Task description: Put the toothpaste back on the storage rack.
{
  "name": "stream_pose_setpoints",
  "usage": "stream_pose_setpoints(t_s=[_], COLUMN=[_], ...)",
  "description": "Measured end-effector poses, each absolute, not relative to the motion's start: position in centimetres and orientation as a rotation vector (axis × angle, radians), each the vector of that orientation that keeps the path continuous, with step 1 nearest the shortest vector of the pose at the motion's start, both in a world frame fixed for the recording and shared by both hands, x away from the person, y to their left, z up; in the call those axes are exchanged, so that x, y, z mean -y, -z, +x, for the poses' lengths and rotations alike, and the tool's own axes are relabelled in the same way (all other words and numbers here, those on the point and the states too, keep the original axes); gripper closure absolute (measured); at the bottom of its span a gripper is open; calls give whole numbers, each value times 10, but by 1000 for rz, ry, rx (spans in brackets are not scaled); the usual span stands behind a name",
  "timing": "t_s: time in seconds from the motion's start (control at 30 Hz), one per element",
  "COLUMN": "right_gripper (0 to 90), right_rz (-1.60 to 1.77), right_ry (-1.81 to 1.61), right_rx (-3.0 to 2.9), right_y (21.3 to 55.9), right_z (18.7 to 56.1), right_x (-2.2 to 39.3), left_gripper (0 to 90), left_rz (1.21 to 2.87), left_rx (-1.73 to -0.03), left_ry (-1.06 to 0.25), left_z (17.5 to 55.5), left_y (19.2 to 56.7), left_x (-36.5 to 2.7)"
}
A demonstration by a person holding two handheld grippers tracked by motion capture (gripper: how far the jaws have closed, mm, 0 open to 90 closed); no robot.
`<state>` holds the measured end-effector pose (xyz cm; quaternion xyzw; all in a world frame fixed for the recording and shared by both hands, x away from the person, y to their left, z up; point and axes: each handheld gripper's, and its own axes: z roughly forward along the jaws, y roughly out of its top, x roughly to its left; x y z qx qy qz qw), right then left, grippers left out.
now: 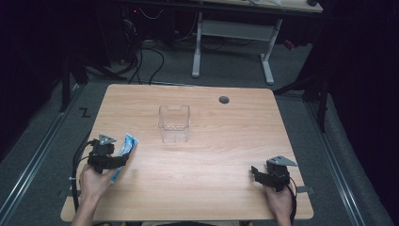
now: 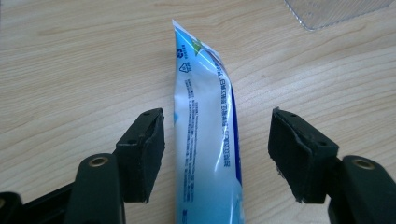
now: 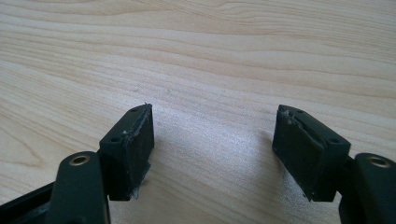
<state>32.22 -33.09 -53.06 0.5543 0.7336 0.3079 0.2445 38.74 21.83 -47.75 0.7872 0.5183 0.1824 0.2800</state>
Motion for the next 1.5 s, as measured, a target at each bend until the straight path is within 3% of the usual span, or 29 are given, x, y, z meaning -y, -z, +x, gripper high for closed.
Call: stream_pose_setpoints(t_s=[0.73, 1.5], right_gripper=[292, 292], right_rz=[1513, 1514], right_ry=[-841, -841], right_rx=[-2004, -2005], right_y=[531, 530], right_z=[322, 322], right_x=[331, 331], left_gripper=[392, 555], left_rz=[2250, 2240], left_rx=[-1540, -1576], left_ry=[-438, -380], left_z=[439, 446], left_y=[499, 504], left_x=[-195, -202])
